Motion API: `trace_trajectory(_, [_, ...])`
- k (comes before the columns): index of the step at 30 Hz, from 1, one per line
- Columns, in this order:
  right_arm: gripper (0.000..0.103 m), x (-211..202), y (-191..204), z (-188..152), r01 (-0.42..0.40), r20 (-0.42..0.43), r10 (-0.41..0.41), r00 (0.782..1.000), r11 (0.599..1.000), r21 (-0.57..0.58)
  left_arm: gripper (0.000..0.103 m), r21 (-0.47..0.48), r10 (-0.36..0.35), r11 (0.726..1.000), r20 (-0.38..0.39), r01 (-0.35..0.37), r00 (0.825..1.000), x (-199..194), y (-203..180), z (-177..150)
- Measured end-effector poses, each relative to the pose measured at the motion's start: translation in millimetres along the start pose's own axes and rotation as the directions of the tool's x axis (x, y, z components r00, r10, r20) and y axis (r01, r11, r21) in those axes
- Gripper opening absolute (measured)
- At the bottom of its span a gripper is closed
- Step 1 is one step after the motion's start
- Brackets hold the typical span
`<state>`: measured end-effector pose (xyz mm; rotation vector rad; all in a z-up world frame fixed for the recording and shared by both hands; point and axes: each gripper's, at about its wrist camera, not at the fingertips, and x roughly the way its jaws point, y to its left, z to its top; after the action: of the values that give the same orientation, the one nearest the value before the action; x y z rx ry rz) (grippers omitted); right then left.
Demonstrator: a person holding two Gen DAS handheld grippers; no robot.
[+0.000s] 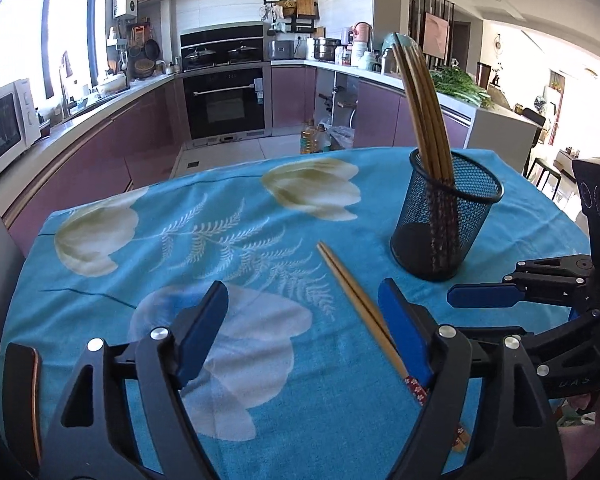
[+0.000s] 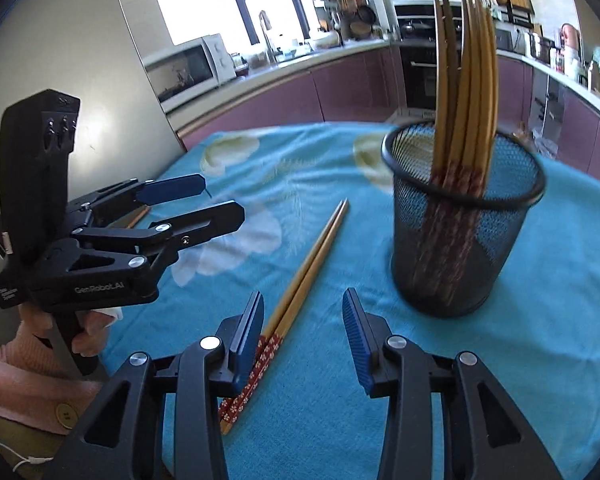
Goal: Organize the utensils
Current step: 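Withdraw both tools and move them over the last two chopsticks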
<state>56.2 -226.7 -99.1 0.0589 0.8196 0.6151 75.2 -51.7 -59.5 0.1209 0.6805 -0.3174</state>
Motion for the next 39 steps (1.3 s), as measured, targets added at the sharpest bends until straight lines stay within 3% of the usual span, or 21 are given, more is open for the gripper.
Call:
trace_trajectory(24, [0.038, 22.2, 7.7, -7.6, 0.092, -0.049, -0.092, 0.995, 0.996, 0.0, 0.073, -0.021, -0.01, 1.0, -0.094, 0.008, 0.995, 23.4, -1.6, -23.7])
trace_trajectory(39, [0.035, 15.6, -6.3, -7.7, 0.083, -0.057, -0.081, 0.995, 0.996, 0.039, 0.061, -0.003, -0.107, 0.994, -0.183, 0.108, 0.977, 50.8, -23.0, -17.1])
